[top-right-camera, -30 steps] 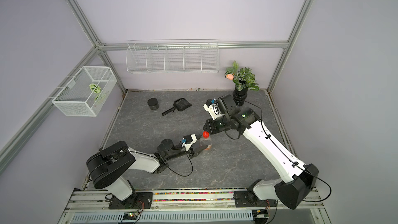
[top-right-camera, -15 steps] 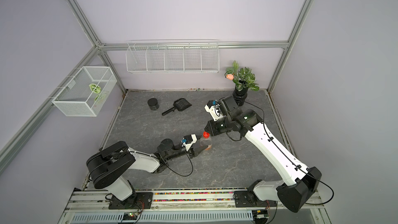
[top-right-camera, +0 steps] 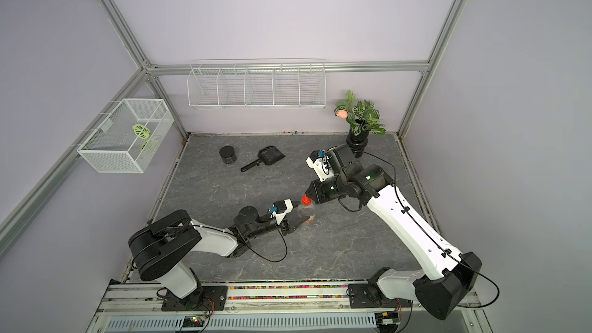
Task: Screw on the bottle caps
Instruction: Screw the bottle cap onto the plastic bottle.
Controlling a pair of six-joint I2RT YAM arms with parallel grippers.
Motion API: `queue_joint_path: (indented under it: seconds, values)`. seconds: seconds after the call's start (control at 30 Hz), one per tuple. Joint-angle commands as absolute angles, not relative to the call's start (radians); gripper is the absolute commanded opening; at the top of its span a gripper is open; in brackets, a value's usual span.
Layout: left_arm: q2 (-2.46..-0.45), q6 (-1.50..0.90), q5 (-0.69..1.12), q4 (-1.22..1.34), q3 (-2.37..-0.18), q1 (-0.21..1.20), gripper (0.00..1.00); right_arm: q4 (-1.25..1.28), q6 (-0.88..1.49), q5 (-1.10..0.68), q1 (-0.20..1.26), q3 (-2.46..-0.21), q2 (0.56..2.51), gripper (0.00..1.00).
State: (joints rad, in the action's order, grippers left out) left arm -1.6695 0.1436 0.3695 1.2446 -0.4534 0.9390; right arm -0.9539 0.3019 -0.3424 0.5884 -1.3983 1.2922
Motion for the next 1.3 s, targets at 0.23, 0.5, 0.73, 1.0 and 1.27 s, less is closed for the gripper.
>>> queue_joint_path:
  seconds: [0.23,0.5,0.73,1.0,1.27]
  values:
    - [-1.707,0.117,0.359,1.120,-0.452,0.945,0.56,-1.030,0.356,-0.193,0.635,-1.379,1.255,0.18]
    - [-1.711,0.118,0.350,1.118,-0.454,0.945,0.56,-1.067,0.376,-0.185,0.698,-1.389,1.257,0.22]
    - [-1.711,0.118,0.363,1.114,-0.456,0.945,0.56,-1.065,0.322,-0.201,0.680,-1.486,1.259,0.27]
    - [-1.707,0.123,0.361,1.100,-0.459,0.945,0.56,-1.018,0.276,-0.241,0.636,-1.513,1.327,0.28]
    - [-1.709,0.122,0.361,1.094,-0.459,0.946,0.56,-1.005,0.252,-0.320,0.623,-1.535,1.374,0.26]
